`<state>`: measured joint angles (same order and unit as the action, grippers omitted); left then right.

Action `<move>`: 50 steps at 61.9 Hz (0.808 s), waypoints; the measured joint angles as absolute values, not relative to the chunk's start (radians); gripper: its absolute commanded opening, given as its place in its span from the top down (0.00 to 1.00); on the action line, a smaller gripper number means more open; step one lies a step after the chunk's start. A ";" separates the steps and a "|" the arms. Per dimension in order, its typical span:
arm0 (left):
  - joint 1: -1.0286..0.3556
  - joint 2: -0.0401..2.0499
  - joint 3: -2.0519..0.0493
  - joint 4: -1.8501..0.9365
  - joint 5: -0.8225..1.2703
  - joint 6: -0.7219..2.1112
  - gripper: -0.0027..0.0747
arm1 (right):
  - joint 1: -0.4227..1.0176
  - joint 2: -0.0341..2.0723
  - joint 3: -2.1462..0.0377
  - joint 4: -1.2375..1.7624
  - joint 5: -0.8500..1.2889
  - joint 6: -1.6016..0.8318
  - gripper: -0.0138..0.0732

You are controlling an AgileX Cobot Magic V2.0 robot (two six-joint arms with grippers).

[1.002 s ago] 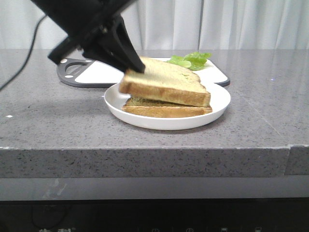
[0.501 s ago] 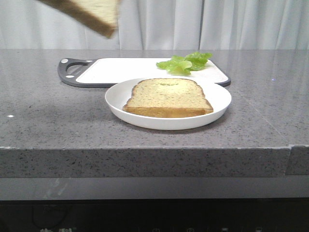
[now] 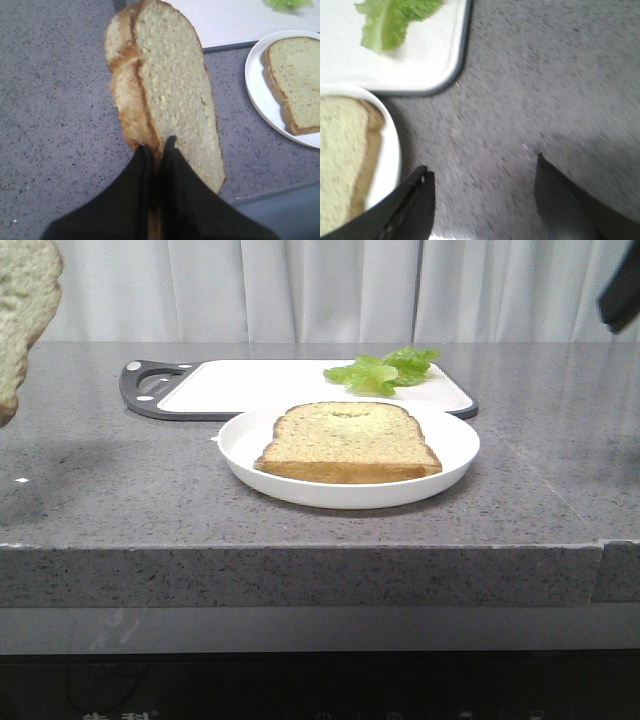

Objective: Left arm grabs bread, right arm adds lettuce
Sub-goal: 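Grasp the green lettuce leaf on the cutting board with the right gripper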

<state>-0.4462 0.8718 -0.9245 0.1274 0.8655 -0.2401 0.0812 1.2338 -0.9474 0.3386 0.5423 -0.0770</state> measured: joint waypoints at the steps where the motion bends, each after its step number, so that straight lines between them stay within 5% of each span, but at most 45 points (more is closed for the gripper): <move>1: -0.446 0.870 -0.921 0.130 0.866 -0.242 0.99 | 0.081 1.247 -0.960 0.350 0.545 -0.087 0.31; 25: -0.446 0.870 -0.899 0.134 0.866 -0.244 0.99 | 0.081 1.640 -1.330 0.705 0.604 -0.284 0.31; 50: -0.446 0.870 -0.899 0.136 0.866 -0.244 0.99 | 0.081 1.981 -1.638 0.764 0.607 -0.301 0.31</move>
